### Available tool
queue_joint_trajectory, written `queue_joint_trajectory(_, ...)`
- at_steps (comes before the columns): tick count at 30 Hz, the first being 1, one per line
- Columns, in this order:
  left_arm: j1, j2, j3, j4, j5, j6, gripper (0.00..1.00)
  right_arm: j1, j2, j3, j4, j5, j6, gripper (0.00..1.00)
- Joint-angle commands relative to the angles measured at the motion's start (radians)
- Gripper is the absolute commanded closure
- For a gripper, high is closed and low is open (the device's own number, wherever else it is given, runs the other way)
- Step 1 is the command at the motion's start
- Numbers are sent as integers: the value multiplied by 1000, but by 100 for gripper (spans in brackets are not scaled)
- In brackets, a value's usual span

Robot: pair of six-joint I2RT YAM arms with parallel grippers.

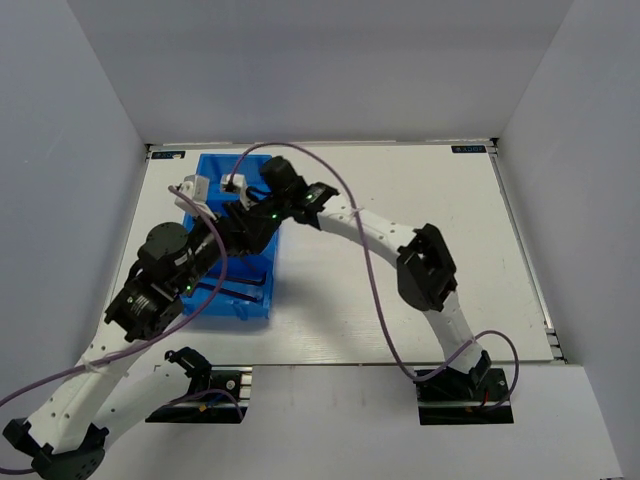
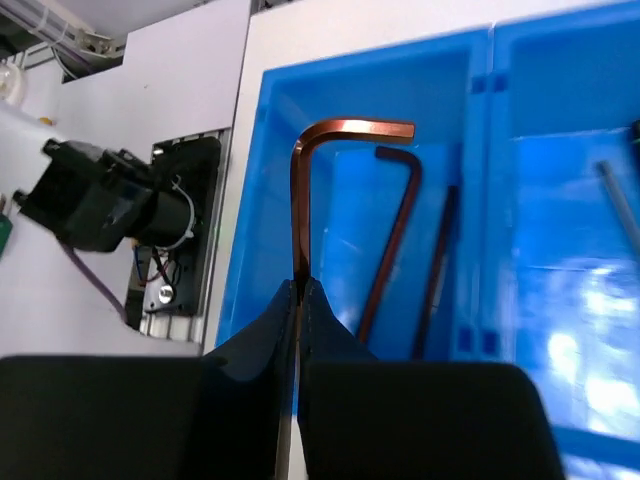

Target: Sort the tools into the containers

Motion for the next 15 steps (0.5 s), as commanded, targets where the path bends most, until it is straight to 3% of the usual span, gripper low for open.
queue_joint_trajectory(1, -1, -42, 33, -62, -43, 18, 21, 17, 73, 35, 136, 66, 117, 100)
queue_joint_trajectory(2, -1, -42, 33, -72, -43, 18, 21, 25, 84, 39, 136, 86, 118, 100)
queue_joint_trajectory(3, -1, -55, 33, -81, -55, 18, 21, 30, 101, 45, 124, 94, 117, 81)
queue_joint_trajectory(4, -1, -68, 33, -90, -56, 18, 21, 31, 111, 53, 122, 102, 118, 71)
queue_joint_trajectory(7, -1, -77, 44, -113, -65, 18, 21, 20, 105, 68, 108, 140, 114, 51)
queue_joint_trajectory(15, -1, -86, 7, -53, -33, 18, 20, -85, -80, -10, -48, 207, 29, 45)
